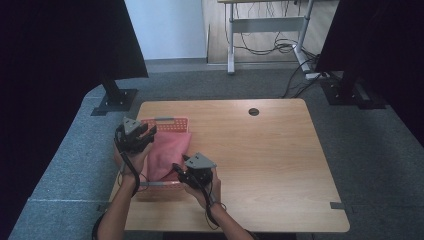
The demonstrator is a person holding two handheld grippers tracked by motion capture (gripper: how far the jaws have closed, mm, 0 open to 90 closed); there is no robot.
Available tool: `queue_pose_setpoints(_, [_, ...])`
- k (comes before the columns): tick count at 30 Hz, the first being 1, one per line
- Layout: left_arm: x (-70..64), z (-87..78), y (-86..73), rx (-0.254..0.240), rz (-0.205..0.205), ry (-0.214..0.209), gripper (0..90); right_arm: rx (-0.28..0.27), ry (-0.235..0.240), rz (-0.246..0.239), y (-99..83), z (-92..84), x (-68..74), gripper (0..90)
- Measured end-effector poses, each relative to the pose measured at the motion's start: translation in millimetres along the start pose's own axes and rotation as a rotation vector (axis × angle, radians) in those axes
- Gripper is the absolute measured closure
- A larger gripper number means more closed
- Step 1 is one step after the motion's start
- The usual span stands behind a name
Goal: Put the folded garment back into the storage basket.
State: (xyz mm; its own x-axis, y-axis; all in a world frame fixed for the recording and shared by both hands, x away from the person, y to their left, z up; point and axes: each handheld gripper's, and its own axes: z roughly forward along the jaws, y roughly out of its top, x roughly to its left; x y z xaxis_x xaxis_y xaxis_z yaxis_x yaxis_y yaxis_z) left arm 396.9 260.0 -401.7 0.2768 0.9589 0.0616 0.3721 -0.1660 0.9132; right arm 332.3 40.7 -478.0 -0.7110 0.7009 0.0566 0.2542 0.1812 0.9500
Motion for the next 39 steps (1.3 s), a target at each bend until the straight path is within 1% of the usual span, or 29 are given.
queue_pose_setpoints(2, [-2.1,0.3,0.6,0.0,0.007,-0.002,61.3,0.004,0.016,0.014,-1.4,-0.3,-1.6,46.5])
queue_pose_setpoints(5, [-6.6,1.1,1.9,-0.003,0.011,-0.016,61.1,0.007,0.021,0.006,-0.2,-3.7,-2.3,43.6])
queue_pose_setpoints(9, [-15.1,2.1,4.3,-0.01,0.02,-0.031,59.6,-0.009,0.031,0.015,4.0,-12.7,-5.3,43.4])
queue_pose_setpoints(11, [-19.7,2.9,5.4,-0.009,0.022,-0.047,58.4,-0.015,0.031,0.018,5.0,-16.8,-8.1,42.3])
queue_pose_setpoints(13, [-25.4,4.5,5.8,-0.003,0.028,-0.065,54.7,-0.014,0.028,0.026,4.1,-20.7,-11.1,41.1])
queue_pose_setpoints(15, [-32.4,5.6,4.9,-0.003,0.038,-0.08,52.4,-0.008,0.024,0.035,1.7,-23.5,-15.0,39.7])
queue_pose_setpoints(17, [-39.9,7.4,3.8,0.007,0.046,-0.101,48.3,-0.003,0.021,0.046,-1.3,-27.0,-19.9,39.4])
queue_pose_setpoints(20, [-49.9,9.8,1.3,0.012,0.07,-0.107,44.1,0.001,0.013,0.057,-4.6,-33.7,-27.0,39.0])
queue_pose_setpoints(24, [-60.0,13.2,-1.3,0.017,0.069,-0.132,39.6,0.002,0.0,0.062,-6.7,-44.7,-37.3,39.1])
queue_pose_setpoints(30, [-79.4,15.5,-7.7,0.017,0.081,-0.173,38.0,0.008,-0.021,0.061,-12.7,-63.8,-50.2,39.2])
queue_pose_setpoints(35, [-100.2,15.4,-15.9,0.018,0.092,-0.225,36.7,0.023,-0.043,0.061,-21.5,-81.4,-61.3,39.5])
queue_pose_setpoints(39, [-118.3,14.9,-26.8,0.025,0.117,-0.268,35.9,0.036,-0.053,0.062,-30.0,-97.1,-71.7,39.7])
